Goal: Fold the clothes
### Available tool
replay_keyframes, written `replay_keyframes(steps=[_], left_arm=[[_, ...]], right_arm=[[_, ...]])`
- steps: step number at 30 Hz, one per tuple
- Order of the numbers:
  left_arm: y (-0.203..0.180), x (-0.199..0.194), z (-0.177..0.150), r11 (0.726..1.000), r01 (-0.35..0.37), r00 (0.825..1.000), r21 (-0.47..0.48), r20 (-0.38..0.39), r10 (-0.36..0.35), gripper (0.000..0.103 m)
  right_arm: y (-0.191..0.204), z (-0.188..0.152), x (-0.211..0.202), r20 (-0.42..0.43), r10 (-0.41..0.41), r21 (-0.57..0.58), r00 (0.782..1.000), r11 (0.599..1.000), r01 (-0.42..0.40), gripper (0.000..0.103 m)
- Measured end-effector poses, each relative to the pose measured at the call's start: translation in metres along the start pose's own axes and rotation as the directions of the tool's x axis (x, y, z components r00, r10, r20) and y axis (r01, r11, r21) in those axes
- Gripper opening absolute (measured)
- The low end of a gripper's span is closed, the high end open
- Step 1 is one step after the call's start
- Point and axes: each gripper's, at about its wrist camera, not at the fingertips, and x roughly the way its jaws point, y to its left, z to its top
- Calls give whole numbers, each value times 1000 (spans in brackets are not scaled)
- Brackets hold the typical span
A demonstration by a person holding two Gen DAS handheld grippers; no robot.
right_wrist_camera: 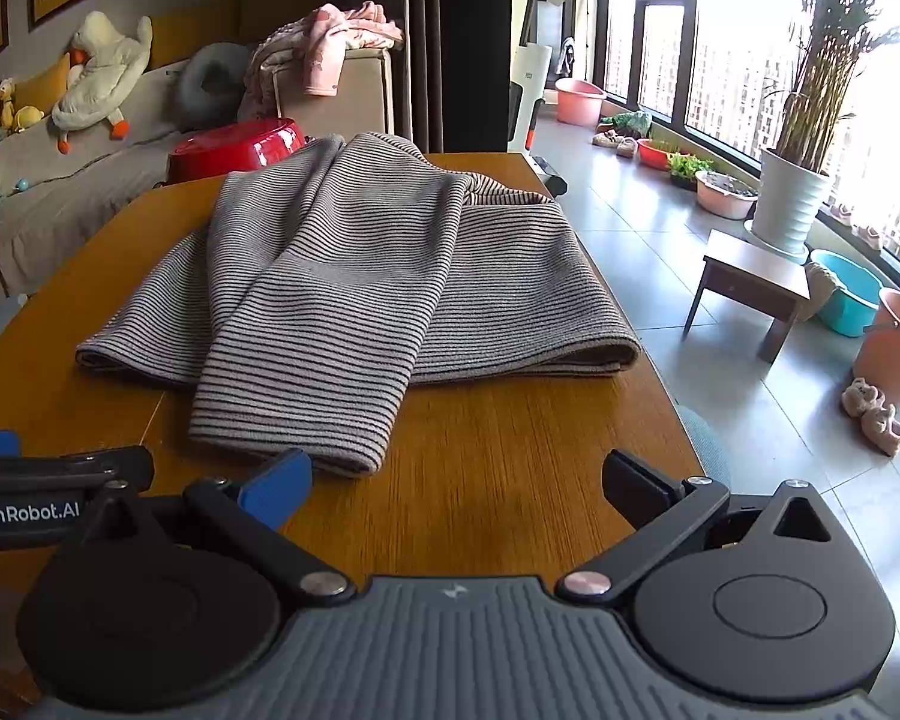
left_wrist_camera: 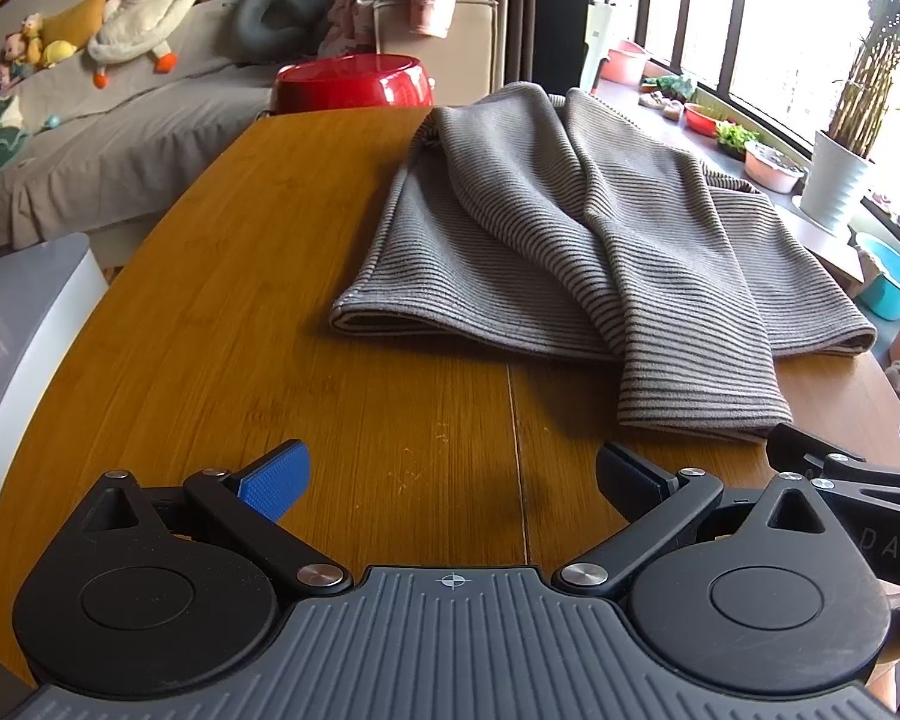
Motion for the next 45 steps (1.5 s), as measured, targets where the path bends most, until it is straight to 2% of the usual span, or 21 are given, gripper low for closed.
replay_keyframes(steps=[35,38,41,45], left_arm=[[2,6,3,1000,8,1000,0,-17,-8,103],[7,10,15,1000,26,1000,2,-14,-26,103],[16,18,42,999,47,999,-6,9,-47,103],[24,39,82,998,63,997,-25,54,-62,103]], right_arm=[[1,0,4,-10,0,-9,1000,1000,0,103],[1,4,7,-12,-7,-32,1000,999,6,103],[1,16,11,0,-9,-77,1000,997,9,103],[1,49,21,74,4,-144,997,990,7,103]])
